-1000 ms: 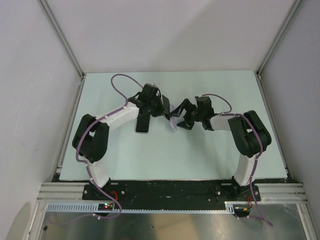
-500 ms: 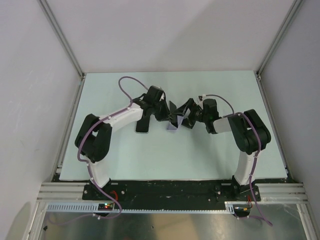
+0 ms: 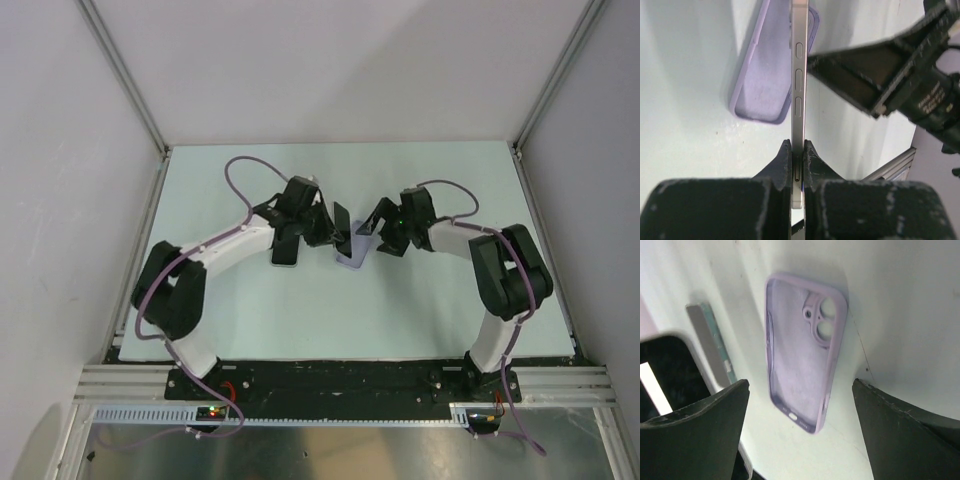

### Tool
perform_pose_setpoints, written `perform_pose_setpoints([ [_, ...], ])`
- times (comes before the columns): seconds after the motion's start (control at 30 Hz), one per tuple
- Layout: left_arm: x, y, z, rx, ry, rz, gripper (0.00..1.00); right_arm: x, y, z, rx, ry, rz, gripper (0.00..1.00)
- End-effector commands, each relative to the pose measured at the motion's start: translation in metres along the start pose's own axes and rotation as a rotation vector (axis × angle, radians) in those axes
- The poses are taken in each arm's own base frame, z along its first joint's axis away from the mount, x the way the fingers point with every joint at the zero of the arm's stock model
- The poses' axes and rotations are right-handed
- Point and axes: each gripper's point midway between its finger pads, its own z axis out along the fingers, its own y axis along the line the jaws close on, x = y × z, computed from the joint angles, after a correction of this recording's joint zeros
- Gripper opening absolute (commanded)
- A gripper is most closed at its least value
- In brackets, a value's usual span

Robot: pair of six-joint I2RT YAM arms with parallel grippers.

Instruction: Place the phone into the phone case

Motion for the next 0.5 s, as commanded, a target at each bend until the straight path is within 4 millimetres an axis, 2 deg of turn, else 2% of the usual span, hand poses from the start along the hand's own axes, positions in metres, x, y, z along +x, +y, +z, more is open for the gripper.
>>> perform_pose_setpoints([
  [0.0,-0.025,-0.024,-0.042,0.104,-0.133,0.045,0.0,-0.009,-0.022,0.008,0.26,-0.033,-0.11,0.86],
  [0.17,-0.023,-0.017,-0.065,0.116,-0.165,0.051,0.0,-0.017,-0.025,0.015,0.394,-0.08,-0.209,0.66],
  [0.33,-0.013,-0.014,-0.079,0.141,-0.16,0.057,0.0,-0.011,-0.033,0.024,0.497,-0.07,-0.306,0.34],
  [0.47,-0.004,-0.012,-0.087,0.161,-0.141,0.055,0.0,-0.001,-0.031,0.027,0.506,-0.043,-0.372,0.16],
])
